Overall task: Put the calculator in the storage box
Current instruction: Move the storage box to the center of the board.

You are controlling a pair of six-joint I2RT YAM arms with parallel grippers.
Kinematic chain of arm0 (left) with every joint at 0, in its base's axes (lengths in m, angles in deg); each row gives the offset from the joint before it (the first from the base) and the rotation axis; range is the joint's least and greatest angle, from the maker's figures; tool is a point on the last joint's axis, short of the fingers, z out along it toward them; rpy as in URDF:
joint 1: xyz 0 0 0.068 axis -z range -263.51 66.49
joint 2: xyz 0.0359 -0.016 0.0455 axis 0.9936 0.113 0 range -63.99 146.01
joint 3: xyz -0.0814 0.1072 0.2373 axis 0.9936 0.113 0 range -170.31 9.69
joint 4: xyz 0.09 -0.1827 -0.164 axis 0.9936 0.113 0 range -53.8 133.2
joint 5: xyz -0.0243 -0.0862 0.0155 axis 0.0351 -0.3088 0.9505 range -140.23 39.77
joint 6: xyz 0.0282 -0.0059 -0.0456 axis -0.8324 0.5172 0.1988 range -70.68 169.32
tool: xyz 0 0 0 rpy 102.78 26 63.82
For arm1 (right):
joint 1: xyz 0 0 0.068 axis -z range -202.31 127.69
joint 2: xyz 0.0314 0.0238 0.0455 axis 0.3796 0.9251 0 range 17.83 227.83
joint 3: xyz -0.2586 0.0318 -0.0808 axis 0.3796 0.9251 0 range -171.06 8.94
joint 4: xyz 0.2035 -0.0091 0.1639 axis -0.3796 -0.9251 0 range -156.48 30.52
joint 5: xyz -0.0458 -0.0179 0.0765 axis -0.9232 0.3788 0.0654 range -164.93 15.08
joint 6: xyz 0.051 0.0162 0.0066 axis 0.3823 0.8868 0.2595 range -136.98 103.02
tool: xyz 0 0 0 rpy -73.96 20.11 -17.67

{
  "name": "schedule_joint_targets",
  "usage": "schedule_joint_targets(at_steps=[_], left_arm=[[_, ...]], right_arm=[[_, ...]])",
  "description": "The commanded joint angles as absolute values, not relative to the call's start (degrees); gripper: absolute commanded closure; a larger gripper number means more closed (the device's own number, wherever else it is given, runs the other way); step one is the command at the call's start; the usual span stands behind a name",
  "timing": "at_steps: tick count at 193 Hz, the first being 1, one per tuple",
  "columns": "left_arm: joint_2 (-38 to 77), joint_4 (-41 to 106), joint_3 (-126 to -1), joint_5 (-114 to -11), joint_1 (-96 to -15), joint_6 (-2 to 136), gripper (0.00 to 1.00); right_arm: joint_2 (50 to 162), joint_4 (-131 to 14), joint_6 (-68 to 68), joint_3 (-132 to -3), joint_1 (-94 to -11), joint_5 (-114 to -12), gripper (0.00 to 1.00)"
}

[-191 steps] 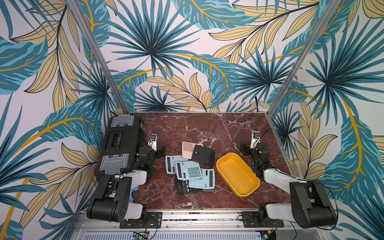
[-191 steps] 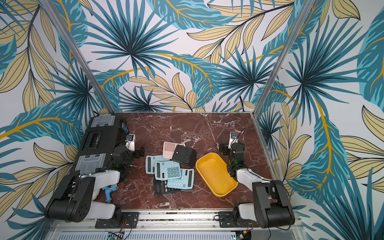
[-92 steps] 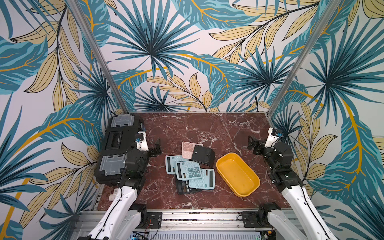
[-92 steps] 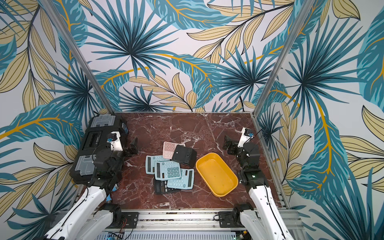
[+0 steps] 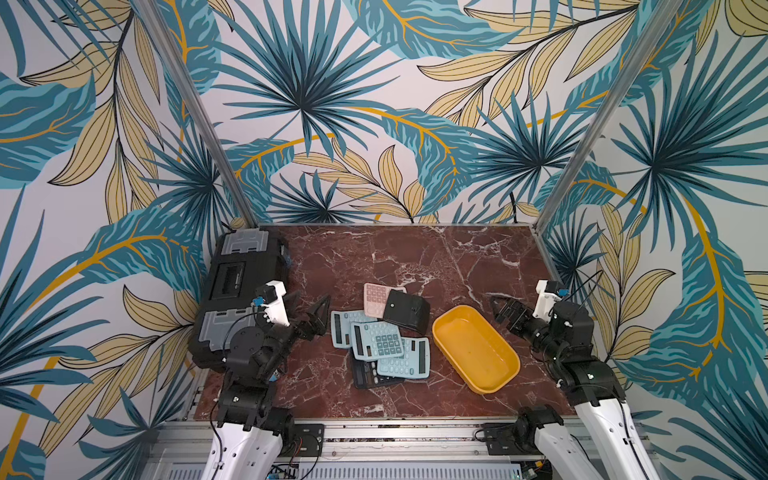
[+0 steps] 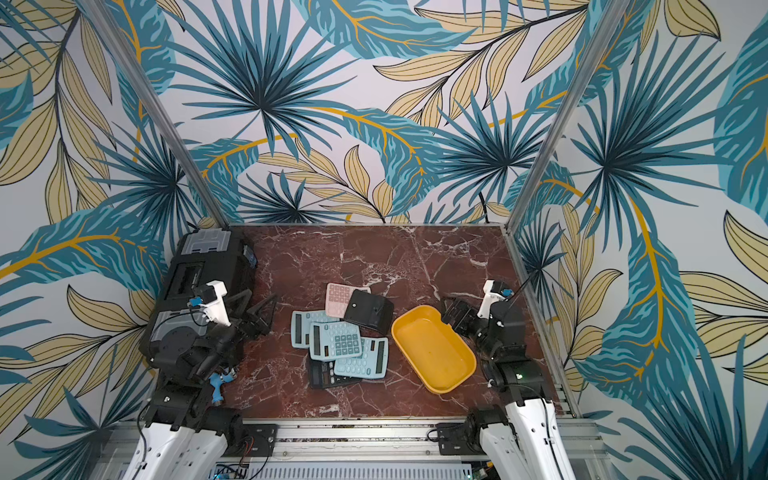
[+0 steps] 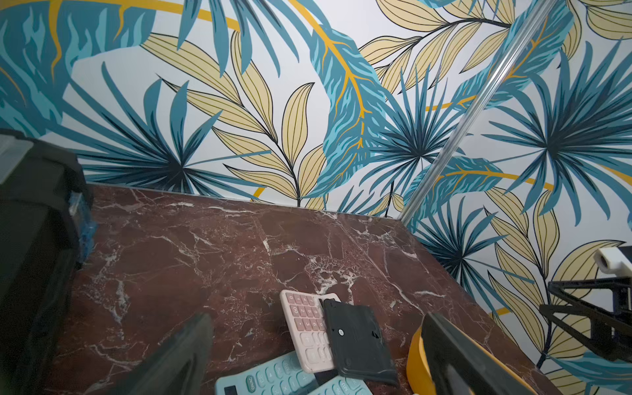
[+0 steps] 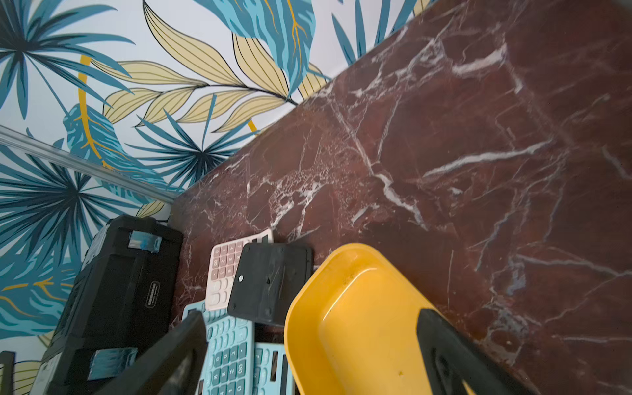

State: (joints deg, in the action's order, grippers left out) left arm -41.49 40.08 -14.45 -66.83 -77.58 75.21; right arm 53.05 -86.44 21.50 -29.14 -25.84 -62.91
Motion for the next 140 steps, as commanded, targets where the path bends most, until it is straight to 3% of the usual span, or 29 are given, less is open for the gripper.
schedule_joint_targets(at_steps=[1,59,85,117,140], left_arm=[[-40.92,40.94,-10.17,-61.39,-77.44,81.49,0.00],[-30.64,31.70,-7.86,-67.49,-77.42,85.11,0.00],[-23.64,33.11,-9.13,-67.84,-75.73,85.88,0.00],[-11.69,34.43,-12.95,-66.63,-71.55,85.13,0.00],[-5.68,34.50,-15.35,-64.88,-68.07,84.52,0.00]], right_arm=[[54.47,-86.72,27.13,-26.02,-26.06,-55.81,0.00],[64.67,-82.04,28.73,-24.27,-30.70,-54.22,0.06],[70.03,-81.26,28.58,-26.03,-35.62,-57.63,0.08],[78.28,-81.30,28.98,-29.79,-41.65,-62.23,0.19],[83.43,-82.59,30.66,-32.69,-44.70,-67.02,0.20]])
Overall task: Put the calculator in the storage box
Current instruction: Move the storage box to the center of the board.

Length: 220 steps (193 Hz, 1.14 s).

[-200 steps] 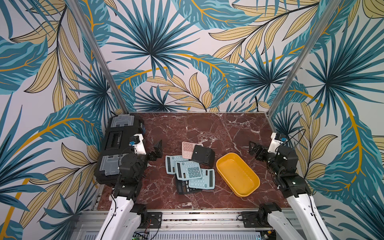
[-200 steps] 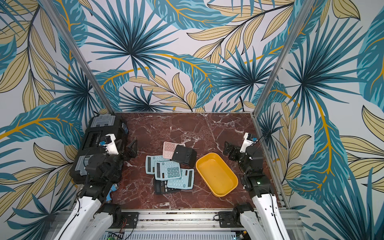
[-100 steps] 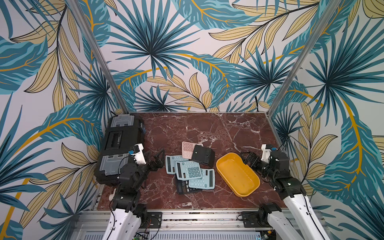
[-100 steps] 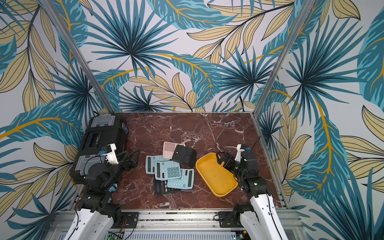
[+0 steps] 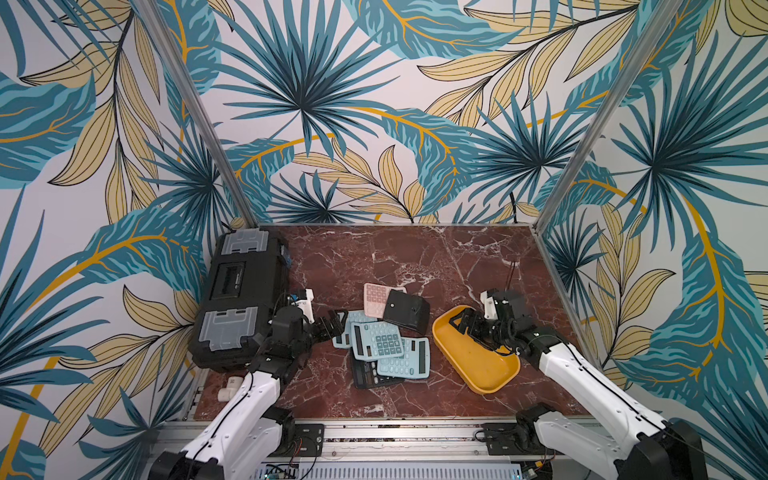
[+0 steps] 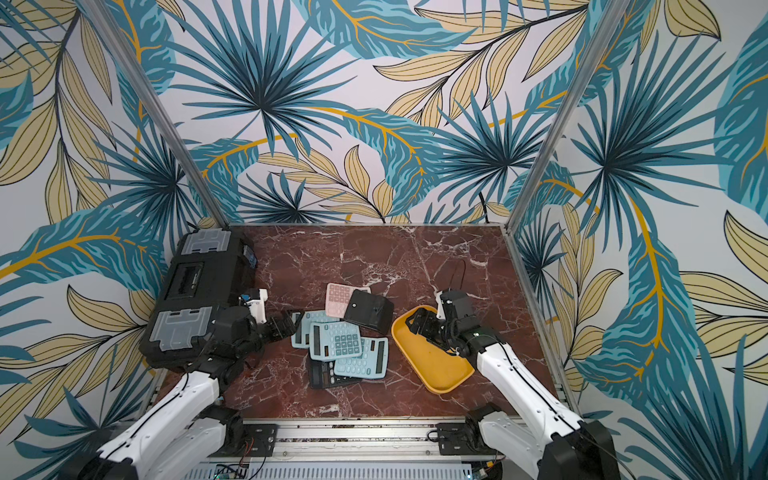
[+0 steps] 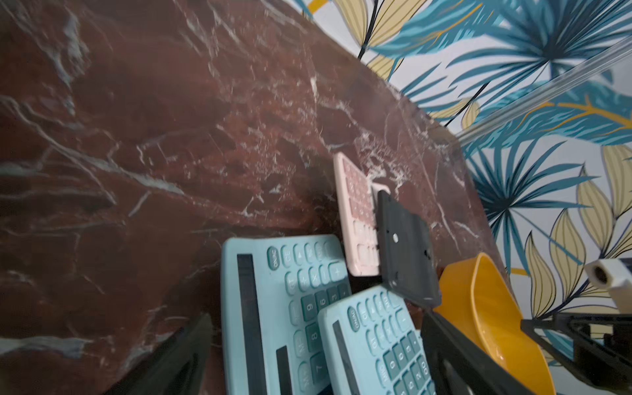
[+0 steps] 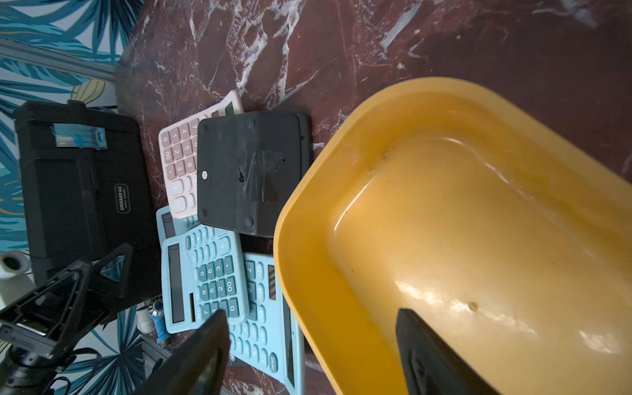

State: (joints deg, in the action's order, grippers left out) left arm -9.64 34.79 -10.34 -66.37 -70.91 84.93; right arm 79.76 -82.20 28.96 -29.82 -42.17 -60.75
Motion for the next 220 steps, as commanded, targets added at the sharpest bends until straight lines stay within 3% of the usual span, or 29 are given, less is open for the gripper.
schedule_joint_targets(at_steps=[1,74,220], left_arm=[[-5.48,34.51,-15.44,-64.72,-67.97,84.50,0.00],[0.78,37.48,-19.90,-61.82,-63.36,81.73,0.00],[-1.09,40.44,-21.07,-60.51,-63.33,79.57,0.00]], right_arm=[[83.59,-82.68,30.75,-32.79,-44.84,-67.24,0.20],[97.81,-93.59,34.62,-46.54,-50.31,-82.20,0.15],[111.42,-98.50,33.92,-53.86,-55.58,-89.03,0.23]])
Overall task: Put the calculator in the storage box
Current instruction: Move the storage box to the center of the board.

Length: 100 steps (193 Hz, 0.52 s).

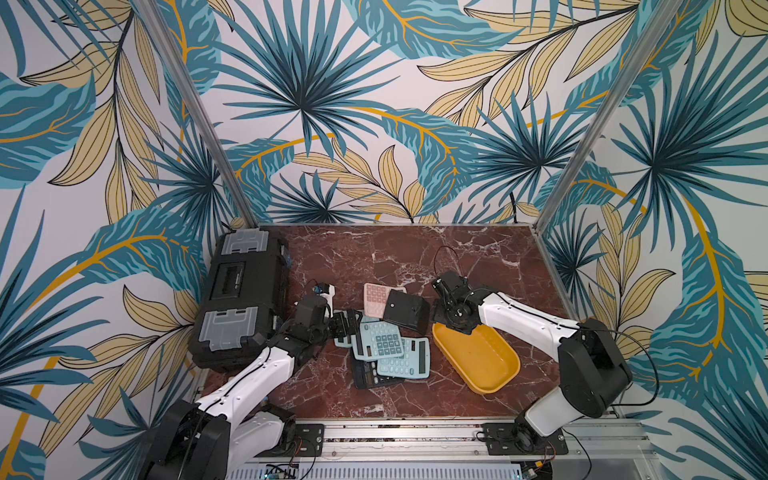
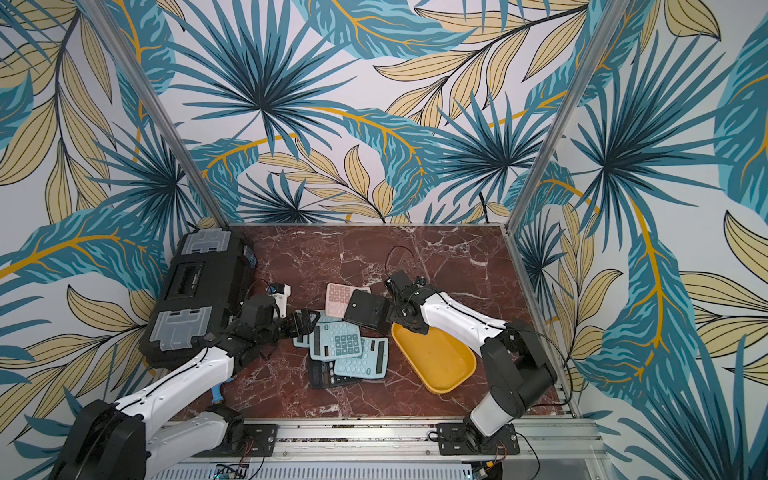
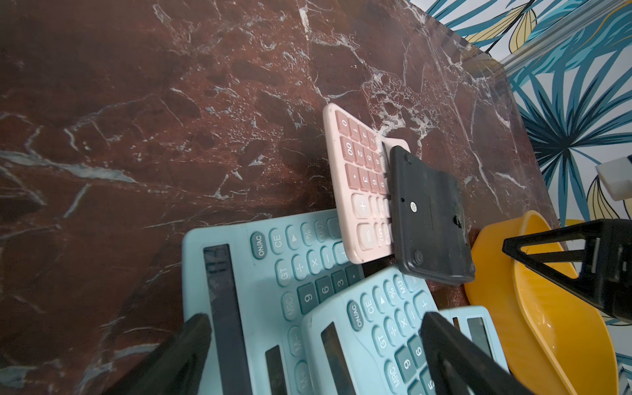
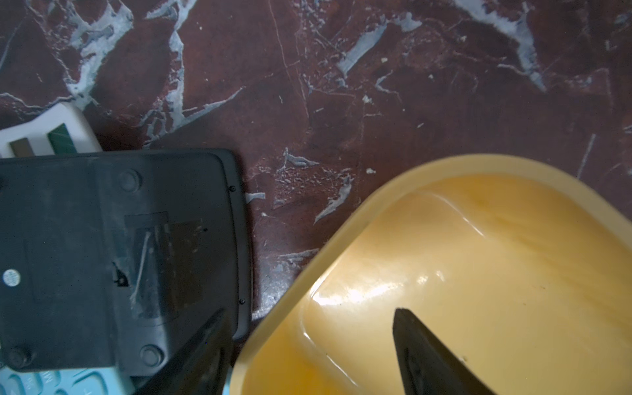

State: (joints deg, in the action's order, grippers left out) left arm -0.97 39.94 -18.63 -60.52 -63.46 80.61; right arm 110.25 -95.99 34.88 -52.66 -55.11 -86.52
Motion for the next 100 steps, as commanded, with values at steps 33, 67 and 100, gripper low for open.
schedule_joint_targets(at_steps=[33,67,100], left_arm=[[-1.24,40.25,-20.98,-60.81,-63.32,79.60,0.00],[-1.33,40.02,-20.80,-60.98,-63.36,79.67,0.00],[-1.80,40.04,-20.57,-60.82,-63.38,79.68,0.00]], right_arm=[[111.74,-98.93,33.08,-53.55,-55.75,-90.34,0.28],[110.88,-99.91,32.17,-53.20,-55.79,-92.19,0.34],[110.58,-100.00,30.13,-53.30,-55.73,-91.82,0.39]])
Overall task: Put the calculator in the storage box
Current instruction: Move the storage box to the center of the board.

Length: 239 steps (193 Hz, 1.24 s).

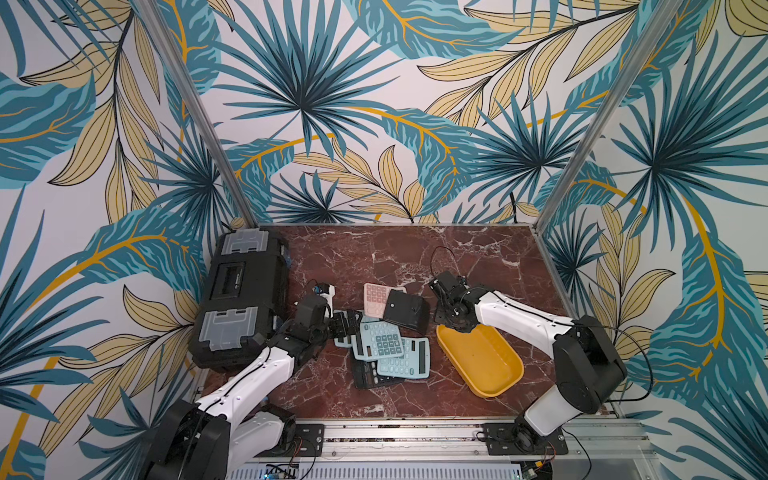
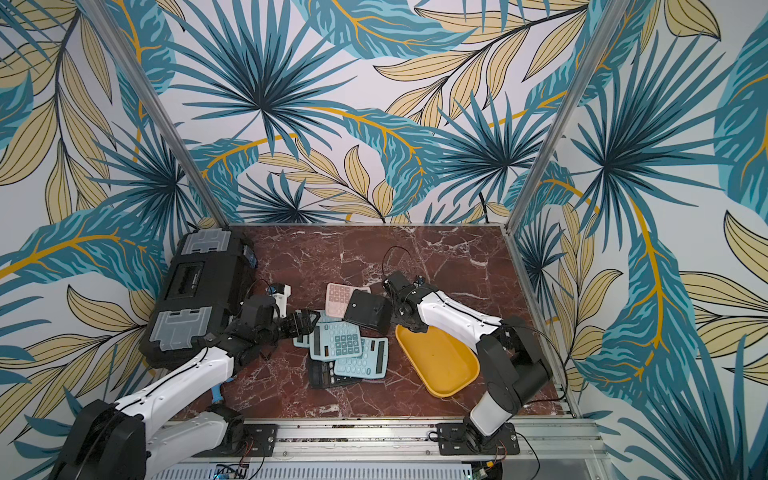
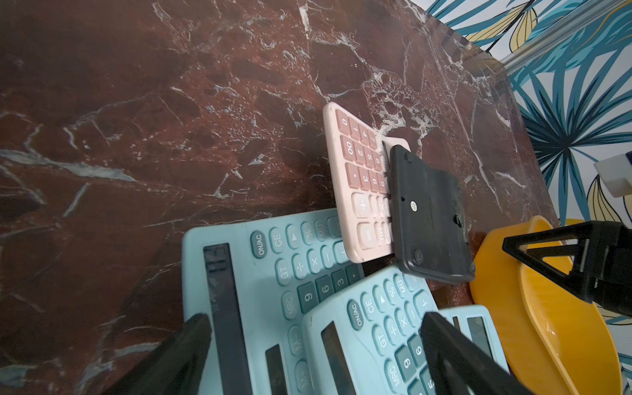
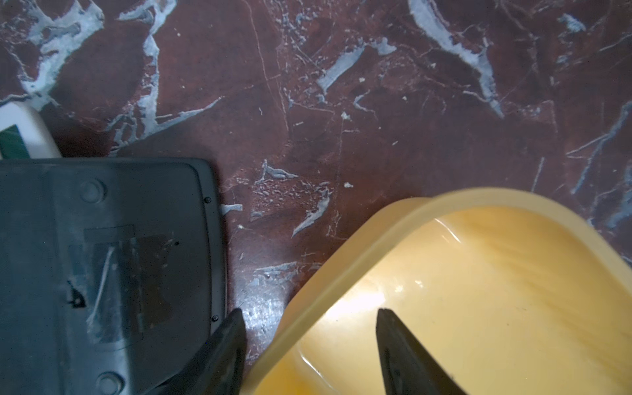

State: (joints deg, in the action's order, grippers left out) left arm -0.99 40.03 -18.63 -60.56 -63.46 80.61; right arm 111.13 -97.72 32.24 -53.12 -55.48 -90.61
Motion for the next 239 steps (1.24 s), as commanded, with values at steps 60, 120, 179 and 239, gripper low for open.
schedule_joint_targets(at_steps=[60,120,179,239], left_arm=[[-2.56,39.86,-20.21,-60.49,-63.35,79.64,0.00],[-2.56,39.66,-20.15,-60.33,-63.38,79.79,0.00],[-2.34,39.54,-20.19,-60.34,-63.35,79.64,0.00],[-2.25,39.58,-20.17,-59.99,-63.38,79.58,0.00]], right_arm=[[112.53,-99.91,26.28,-55.34,-55.84,-89.10,0.49],[118.44,-102.94,22.07,-59.62,-57.28,-85.93,0.41],[121.69,-105.23,20.22,-62.25,-58.42,-88.94,0.57],[122.72,-107.18,15.68,-64.51,-58.64,-89.65,0.86]])
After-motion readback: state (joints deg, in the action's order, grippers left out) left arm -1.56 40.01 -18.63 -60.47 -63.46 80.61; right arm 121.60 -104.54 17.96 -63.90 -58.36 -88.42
